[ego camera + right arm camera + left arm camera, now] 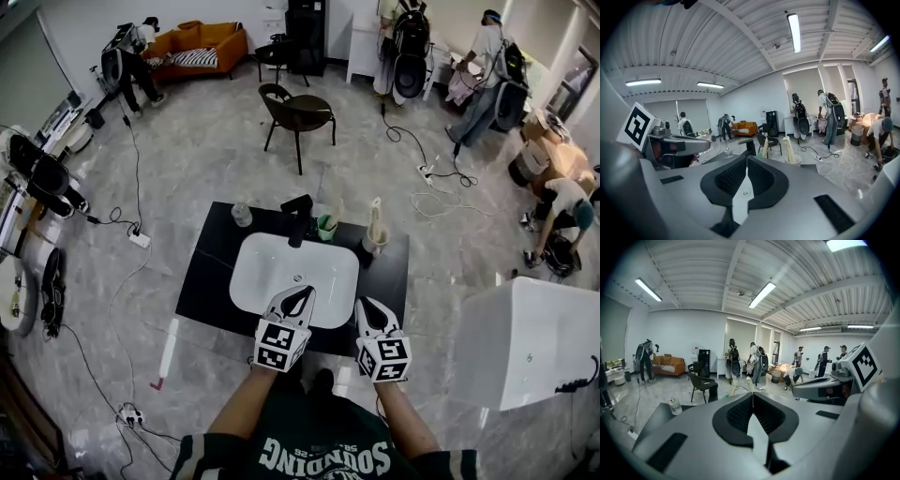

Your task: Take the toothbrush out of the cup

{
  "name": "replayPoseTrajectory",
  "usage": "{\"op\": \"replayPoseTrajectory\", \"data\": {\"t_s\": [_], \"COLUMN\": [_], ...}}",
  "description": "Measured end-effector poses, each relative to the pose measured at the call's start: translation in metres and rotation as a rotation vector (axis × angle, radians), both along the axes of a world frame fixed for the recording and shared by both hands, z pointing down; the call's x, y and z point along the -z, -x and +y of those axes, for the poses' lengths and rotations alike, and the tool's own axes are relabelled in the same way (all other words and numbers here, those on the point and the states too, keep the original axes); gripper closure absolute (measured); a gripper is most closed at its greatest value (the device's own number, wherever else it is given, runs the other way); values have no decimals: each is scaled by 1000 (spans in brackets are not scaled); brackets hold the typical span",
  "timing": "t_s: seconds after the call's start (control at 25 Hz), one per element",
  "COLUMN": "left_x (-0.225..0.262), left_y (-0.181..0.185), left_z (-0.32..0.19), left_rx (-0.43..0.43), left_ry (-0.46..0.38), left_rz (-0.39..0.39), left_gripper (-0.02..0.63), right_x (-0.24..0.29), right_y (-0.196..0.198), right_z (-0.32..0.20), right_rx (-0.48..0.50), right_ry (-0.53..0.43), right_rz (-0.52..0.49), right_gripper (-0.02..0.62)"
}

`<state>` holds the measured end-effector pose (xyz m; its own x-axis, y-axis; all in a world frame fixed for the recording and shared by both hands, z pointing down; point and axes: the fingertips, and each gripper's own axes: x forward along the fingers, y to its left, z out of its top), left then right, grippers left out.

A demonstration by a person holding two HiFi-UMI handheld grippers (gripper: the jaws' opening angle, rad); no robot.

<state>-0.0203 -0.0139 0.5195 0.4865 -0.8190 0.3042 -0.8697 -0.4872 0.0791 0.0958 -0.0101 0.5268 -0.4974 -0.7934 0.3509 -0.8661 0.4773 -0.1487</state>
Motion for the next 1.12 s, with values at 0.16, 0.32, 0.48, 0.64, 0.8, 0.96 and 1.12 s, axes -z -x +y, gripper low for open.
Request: {"op": "replayPoseTrajectory", "data": {"t_s": [0.16, 0.32, 0.48, 0.64, 0.8, 0.96, 1.12], "left_x": [-12, -18, -18, -23, -29, -35, -40], "left_y": [11, 21, 37, 43, 42, 41, 46], "left_z": [-28, -58, -85, -102, -113, -124, -137], "left_rx": [-45, -99, -136, -180, -212, -218, -195], "left_ry": [15, 21, 31, 49, 68, 82, 94], "left_rz": [8, 20, 33, 41, 40, 38, 42], "left_gripper": [591, 591, 591, 591, 591, 590, 591], "right_x": [-6, -10, -10, -15, -21, -28, -36], "right_y": [13, 24, 35, 44, 47, 49, 57], "right_z": [-32, -61, -81, -89, -99, -114, -136], "right_rx": [-42, -96, -145, -183, -206, -201, -166], "right_ry": [8, 21, 36, 57, 78, 92, 108], "right_rz": [2, 10, 26, 24, 13, 18, 26], "right_gripper": [552, 552, 552, 552, 552, 552, 551]}}
